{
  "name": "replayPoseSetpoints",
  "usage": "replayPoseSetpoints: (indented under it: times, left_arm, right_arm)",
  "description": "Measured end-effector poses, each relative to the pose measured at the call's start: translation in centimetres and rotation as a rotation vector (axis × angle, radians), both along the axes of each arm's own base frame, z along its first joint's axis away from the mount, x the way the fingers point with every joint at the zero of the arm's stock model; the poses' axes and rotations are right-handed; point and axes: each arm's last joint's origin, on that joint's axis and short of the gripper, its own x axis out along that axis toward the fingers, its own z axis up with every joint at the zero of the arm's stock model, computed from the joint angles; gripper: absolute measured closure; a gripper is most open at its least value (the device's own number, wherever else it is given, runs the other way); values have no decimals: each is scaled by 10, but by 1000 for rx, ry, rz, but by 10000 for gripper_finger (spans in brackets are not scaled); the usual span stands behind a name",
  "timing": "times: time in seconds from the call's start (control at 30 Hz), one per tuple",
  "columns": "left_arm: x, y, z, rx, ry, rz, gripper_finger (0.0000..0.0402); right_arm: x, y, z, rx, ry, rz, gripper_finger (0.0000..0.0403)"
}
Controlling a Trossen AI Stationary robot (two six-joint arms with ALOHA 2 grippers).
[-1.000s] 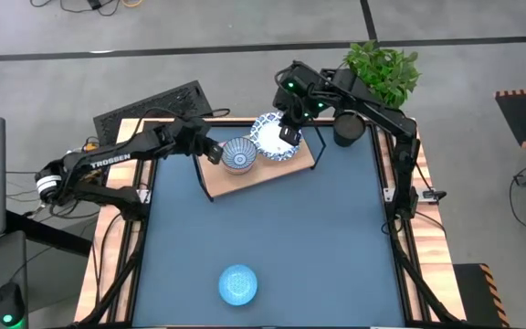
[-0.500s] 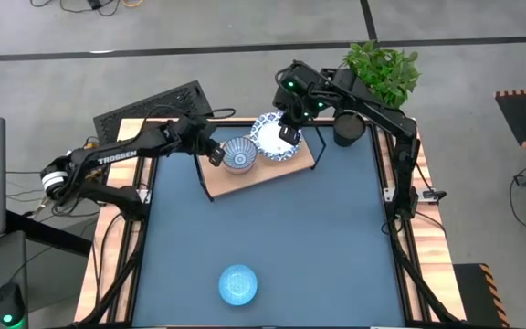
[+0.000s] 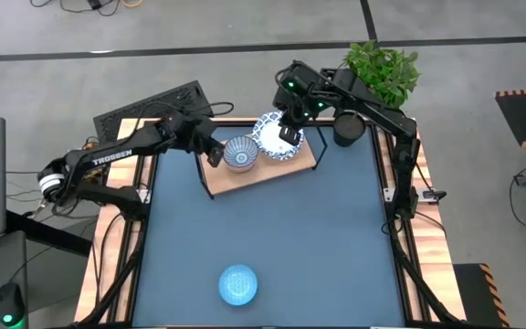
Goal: Place and stack bowls onto a shelf
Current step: Adjust the left stacked bowls on the shelf
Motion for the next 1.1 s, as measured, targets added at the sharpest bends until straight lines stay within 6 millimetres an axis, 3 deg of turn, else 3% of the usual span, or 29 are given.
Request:
replayPoseSetpoints:
  times: [0.63, 0.83, 1.1]
  left_arm:
    - [3, 4, -15, 9, 125, 89, 401]
    - [1, 5, -10, 34, 134, 131, 401]
    - [-3, 6, -7, 46, 168, 168, 401]
  right_arm:
    - [0, 1, -2, 31, 6, 19, 317]
    - [18, 7, -34, 64, 48, 94, 317]
    - [58, 40, -88, -54, 27, 317, 317]
